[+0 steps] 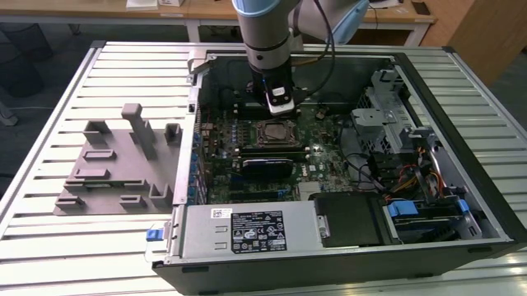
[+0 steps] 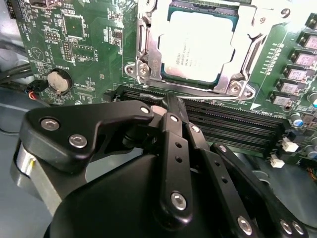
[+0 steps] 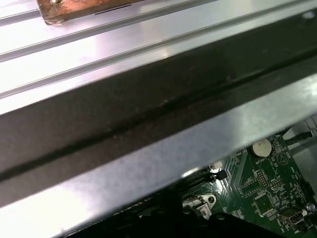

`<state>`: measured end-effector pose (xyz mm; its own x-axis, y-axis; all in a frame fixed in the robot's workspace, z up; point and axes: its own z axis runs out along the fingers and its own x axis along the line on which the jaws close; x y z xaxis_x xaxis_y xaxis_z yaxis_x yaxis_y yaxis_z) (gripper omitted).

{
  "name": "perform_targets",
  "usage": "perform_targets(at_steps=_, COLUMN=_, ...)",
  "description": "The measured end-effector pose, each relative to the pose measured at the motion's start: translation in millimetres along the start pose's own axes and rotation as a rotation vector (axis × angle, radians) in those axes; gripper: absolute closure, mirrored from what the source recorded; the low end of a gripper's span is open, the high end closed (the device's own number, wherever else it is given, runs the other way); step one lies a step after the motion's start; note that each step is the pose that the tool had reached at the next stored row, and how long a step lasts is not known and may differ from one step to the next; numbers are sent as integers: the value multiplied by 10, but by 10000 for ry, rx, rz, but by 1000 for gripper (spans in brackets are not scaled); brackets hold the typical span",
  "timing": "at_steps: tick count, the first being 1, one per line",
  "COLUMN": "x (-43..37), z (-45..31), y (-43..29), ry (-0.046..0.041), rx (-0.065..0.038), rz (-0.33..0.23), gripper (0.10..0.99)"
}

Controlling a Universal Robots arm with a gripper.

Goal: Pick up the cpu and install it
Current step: 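Install the first cpu locking lever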

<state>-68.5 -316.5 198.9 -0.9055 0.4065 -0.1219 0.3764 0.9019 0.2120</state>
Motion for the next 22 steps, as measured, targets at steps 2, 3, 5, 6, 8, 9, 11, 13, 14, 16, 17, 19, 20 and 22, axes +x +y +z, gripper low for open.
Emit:
perform_targets(at_steps=2, x=-6, z=2, y=2, ry=16, rx=-8, rz=-72, gripper=980)
perform_targets(at_steps=3, x=-14, z=5, y=6, ry=23, rx=-14, rz=-104, gripper=980)
perform_targets(at_steps=5, x=-29, z=10, y=12, ry=42, rx=-19, rz=-162, gripper=980)
perform_targets(at_steps=6, x=-32, z=10, y=13, ry=48, rx=-18, rz=-189, gripper=980)
perform_targets(at_steps=8, x=-32, z=10, y=13, ry=50, rx=-7, rz=-217, gripper=980)
perform_targets(at_steps=9, x=-32, z=10, y=13, ry=49, rx=-6, rz=-217, gripper=980)
perform_targets(at_steps=11, x=-33, z=10, y=13, ry=48, rx=-4, rz=-220, gripper=980)
perform_targets(at_steps=13, x=-33, z=11, y=13, ry=72, rx=-13, rz=-337, gripper=980)
perform_targets(at_steps=14, x=-33, z=11, y=13, ry=93, rx=-22, rz=-439, gripper=980)
perform_targets(at_steps=16, x=-32, z=13, y=13, ry=129, rx=-28, rz=-653, gripper=980)
perform_targets(at_steps=17, x=-32, z=14, y=12, ry=141, rx=-13, rz=-749, gripper=980)
perform_targets(at_steps=19, x=-32, z=16, y=12, ry=132, rx=94, rz=-880, gripper=980)
perform_targets(at_steps=20, x=-32, z=17, y=12, ry=121, rx=135, rz=-913, gripper=980)
perform_targets(at_steps=22, x=-32, z=20, y=11, ry=119, rx=176, rz=-980, gripper=980)
